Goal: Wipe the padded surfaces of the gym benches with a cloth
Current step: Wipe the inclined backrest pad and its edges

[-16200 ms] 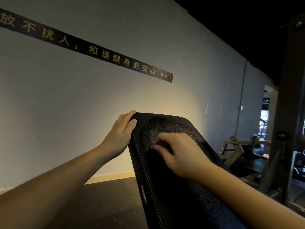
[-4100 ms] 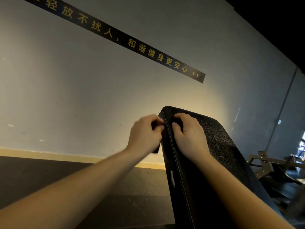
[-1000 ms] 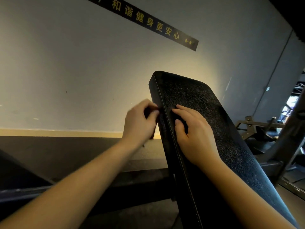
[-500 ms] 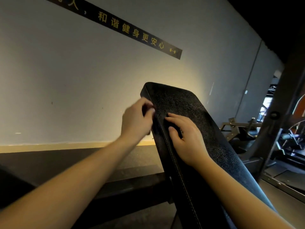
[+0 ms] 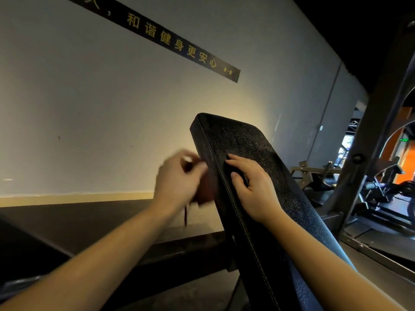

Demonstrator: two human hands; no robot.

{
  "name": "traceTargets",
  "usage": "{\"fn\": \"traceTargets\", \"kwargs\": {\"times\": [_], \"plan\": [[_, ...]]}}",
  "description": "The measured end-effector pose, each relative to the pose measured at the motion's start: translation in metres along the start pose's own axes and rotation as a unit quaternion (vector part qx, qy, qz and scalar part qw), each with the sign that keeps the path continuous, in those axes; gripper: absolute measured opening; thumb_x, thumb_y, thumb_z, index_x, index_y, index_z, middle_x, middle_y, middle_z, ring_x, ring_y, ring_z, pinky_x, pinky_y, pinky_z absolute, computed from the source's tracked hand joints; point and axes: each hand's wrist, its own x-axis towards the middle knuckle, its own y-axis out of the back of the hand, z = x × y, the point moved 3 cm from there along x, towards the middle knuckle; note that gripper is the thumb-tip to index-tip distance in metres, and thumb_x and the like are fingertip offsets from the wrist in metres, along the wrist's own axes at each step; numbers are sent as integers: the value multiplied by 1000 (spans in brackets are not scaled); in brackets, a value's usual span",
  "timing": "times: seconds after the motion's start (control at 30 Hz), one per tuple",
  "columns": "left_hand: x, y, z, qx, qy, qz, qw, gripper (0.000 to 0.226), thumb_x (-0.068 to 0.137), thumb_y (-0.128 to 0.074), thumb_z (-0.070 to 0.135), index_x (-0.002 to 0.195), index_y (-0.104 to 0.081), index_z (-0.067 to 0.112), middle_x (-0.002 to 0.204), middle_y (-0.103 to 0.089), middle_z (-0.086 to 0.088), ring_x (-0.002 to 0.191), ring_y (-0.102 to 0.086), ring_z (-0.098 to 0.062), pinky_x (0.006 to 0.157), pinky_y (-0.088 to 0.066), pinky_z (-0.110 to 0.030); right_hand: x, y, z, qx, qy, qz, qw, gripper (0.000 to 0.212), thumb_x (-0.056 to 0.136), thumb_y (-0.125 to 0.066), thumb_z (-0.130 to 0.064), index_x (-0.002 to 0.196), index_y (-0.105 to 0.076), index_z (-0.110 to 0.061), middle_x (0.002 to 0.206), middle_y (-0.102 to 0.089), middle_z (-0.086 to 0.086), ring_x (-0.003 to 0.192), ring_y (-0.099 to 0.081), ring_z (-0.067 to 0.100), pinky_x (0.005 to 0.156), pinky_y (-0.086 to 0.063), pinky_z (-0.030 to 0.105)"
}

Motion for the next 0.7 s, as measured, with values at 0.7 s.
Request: {"fn": "traceTargets", "kwargs": {"times": [0.7], "plan": [[-13, -10, -1, -61, -14, -86, 994, 29, 92, -67, -1, 105, -65, 25, 104, -66, 3, 100, -64, -17, 89, -57, -28, 1, -1, -2, 10, -10, 14, 1000, 40, 91, -50, -26, 128, -67, -24, 137, -61, -12, 131, -50, 7, 113, -39, 38]]}}
